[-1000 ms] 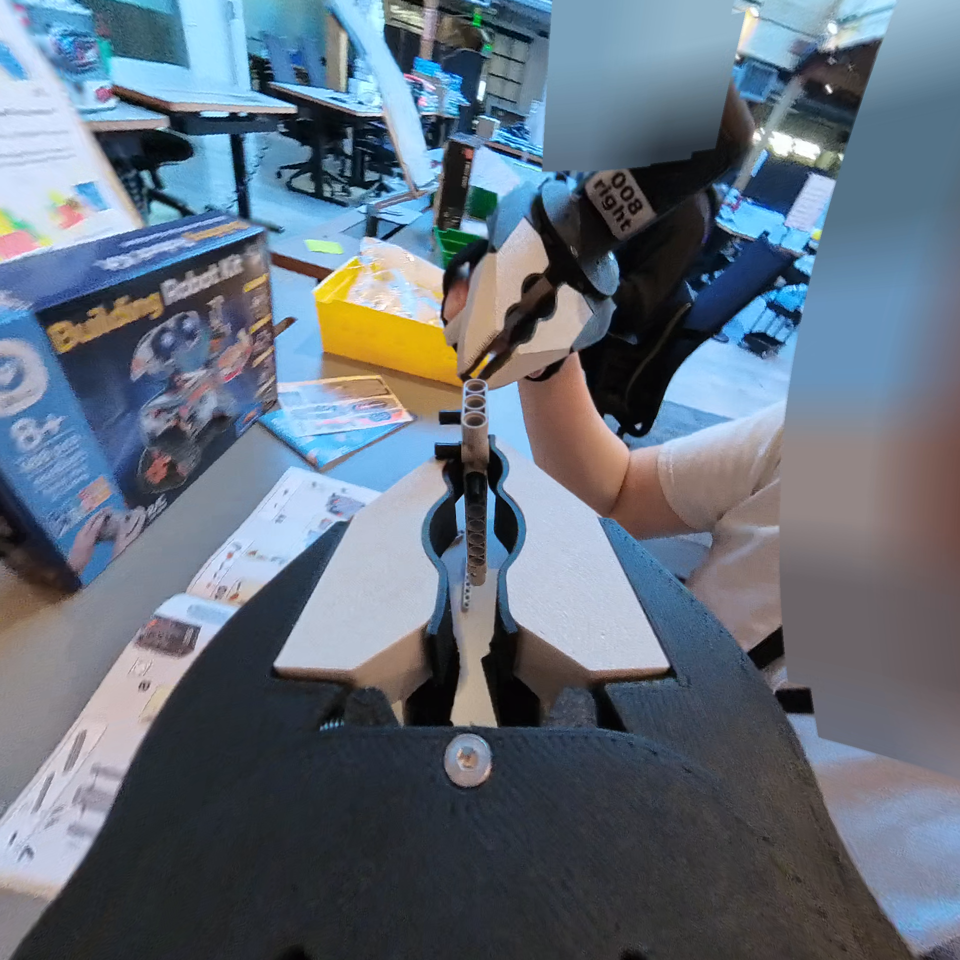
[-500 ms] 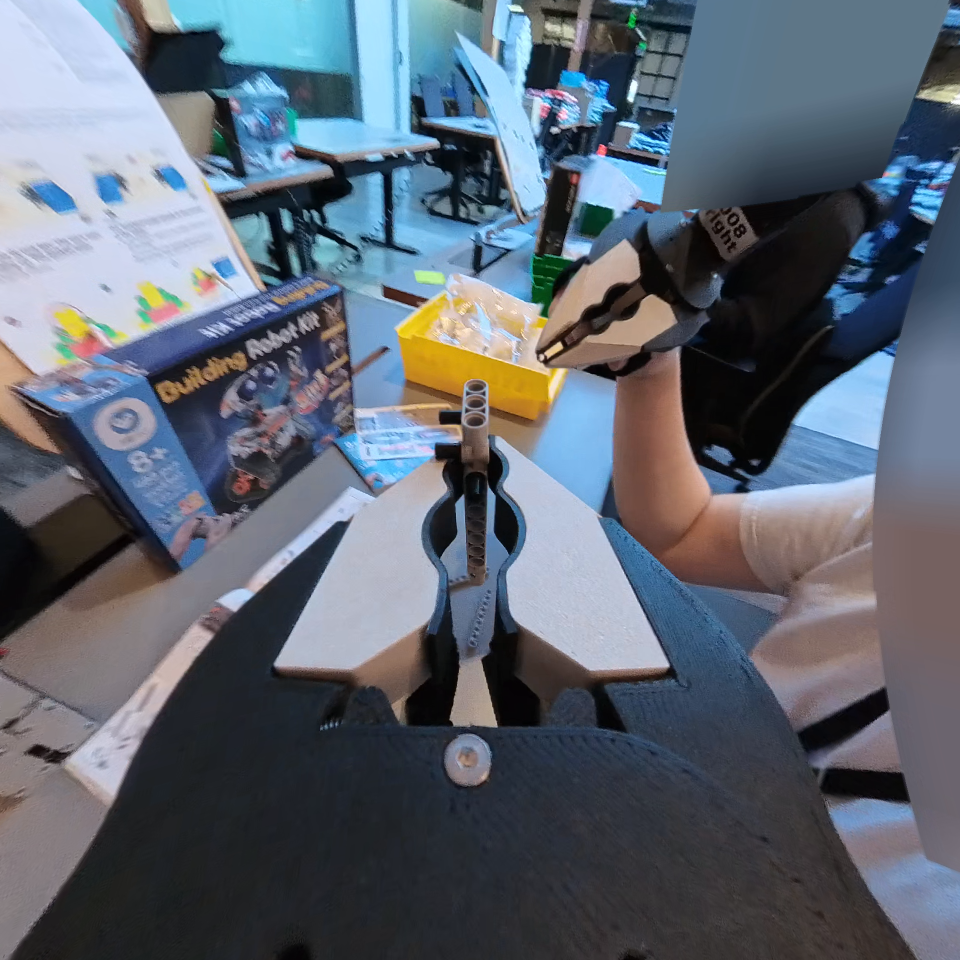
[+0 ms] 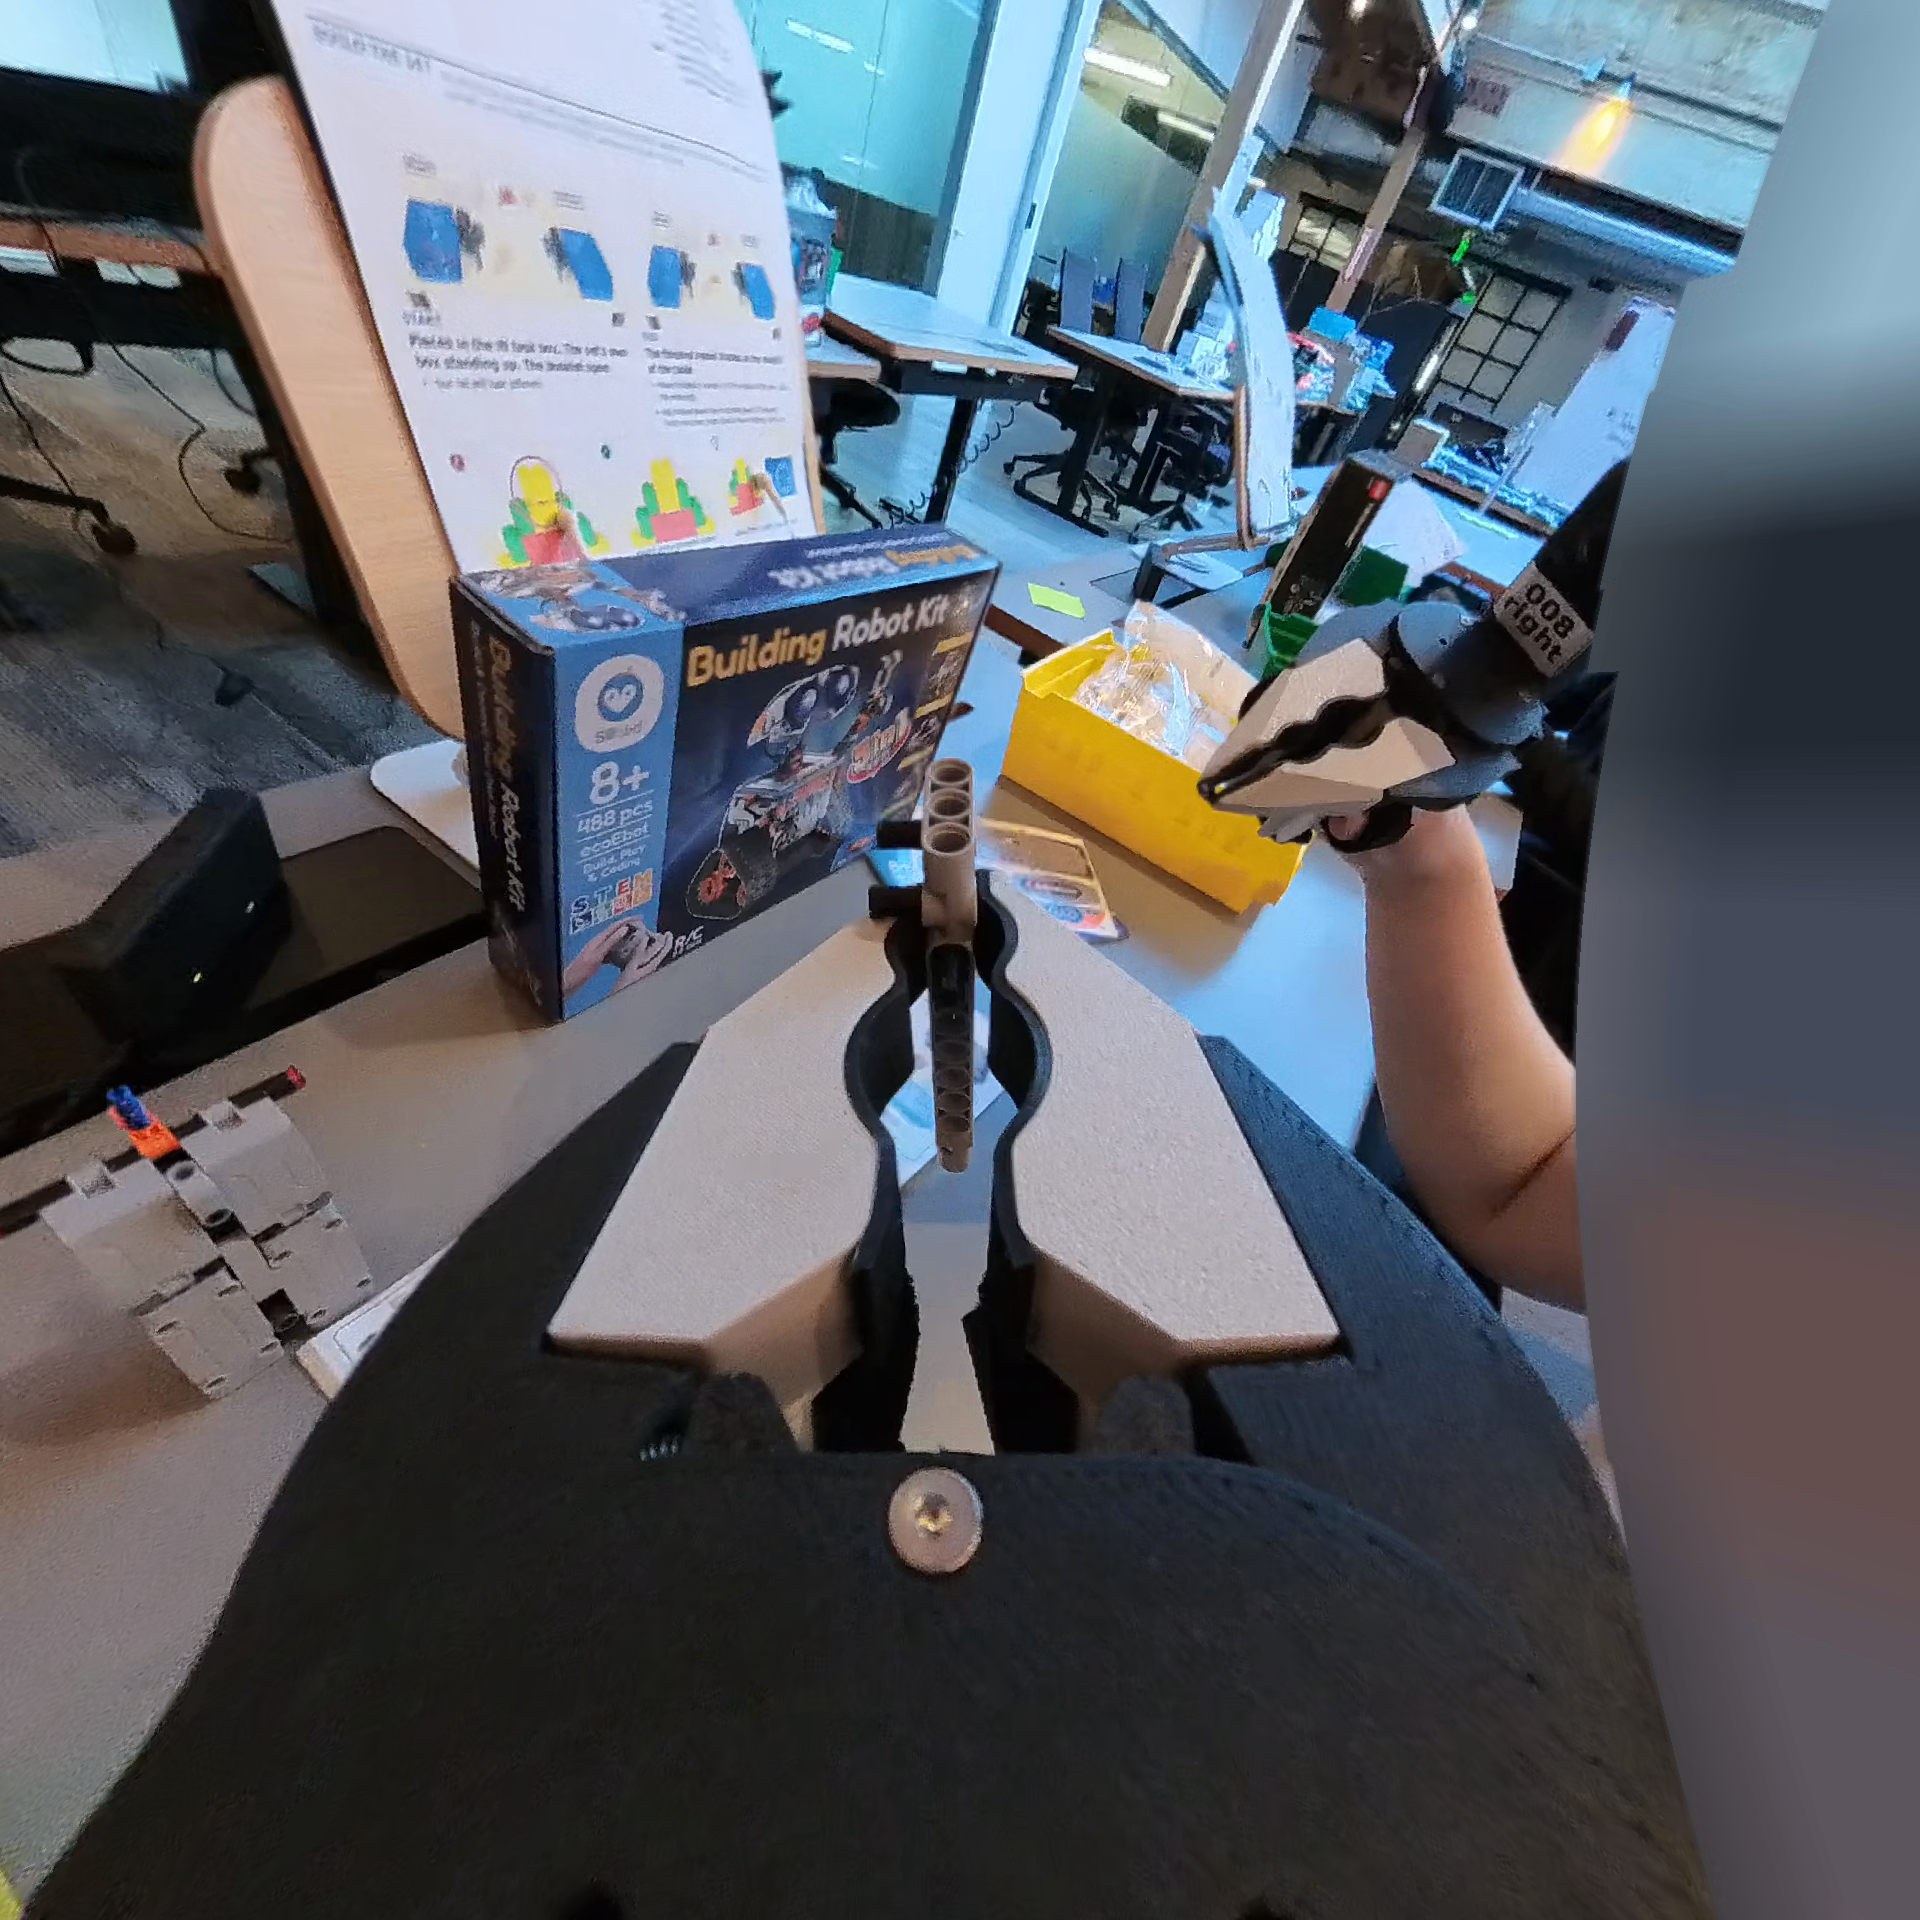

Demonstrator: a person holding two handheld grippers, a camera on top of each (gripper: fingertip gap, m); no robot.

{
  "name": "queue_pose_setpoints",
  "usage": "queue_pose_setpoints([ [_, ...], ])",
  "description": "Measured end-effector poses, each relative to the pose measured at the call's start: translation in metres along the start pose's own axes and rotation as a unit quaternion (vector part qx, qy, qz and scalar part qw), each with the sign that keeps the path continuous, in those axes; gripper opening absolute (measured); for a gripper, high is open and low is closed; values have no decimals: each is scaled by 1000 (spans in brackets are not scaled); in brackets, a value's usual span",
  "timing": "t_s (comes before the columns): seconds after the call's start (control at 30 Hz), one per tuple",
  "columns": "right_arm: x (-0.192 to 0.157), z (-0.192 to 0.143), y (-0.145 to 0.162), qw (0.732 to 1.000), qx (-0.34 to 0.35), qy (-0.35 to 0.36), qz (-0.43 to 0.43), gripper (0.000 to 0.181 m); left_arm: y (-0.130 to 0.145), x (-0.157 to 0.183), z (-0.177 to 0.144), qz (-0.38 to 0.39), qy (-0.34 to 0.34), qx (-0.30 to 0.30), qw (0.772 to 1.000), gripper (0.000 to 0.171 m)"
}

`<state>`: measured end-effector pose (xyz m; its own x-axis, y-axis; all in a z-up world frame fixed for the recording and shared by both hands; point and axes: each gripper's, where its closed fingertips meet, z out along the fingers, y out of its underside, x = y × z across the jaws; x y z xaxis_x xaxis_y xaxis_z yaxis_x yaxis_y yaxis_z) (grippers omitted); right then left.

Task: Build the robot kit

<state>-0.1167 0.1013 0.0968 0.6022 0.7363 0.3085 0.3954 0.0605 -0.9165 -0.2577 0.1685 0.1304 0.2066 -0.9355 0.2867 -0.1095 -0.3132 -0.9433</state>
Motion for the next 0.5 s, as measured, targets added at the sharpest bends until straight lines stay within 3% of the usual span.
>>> queue_pose_setpoints([
  [0.2, 4, 23, 31, 999, -45, -14, 16, 4, 9, -13, 14, -11, 2, -23, 1000, 5],
  [0.5, -5, 31, 36, 997, -62, -34, 12, 3, 11, -7, 17, -3, 4, -34, 999, 5],
])
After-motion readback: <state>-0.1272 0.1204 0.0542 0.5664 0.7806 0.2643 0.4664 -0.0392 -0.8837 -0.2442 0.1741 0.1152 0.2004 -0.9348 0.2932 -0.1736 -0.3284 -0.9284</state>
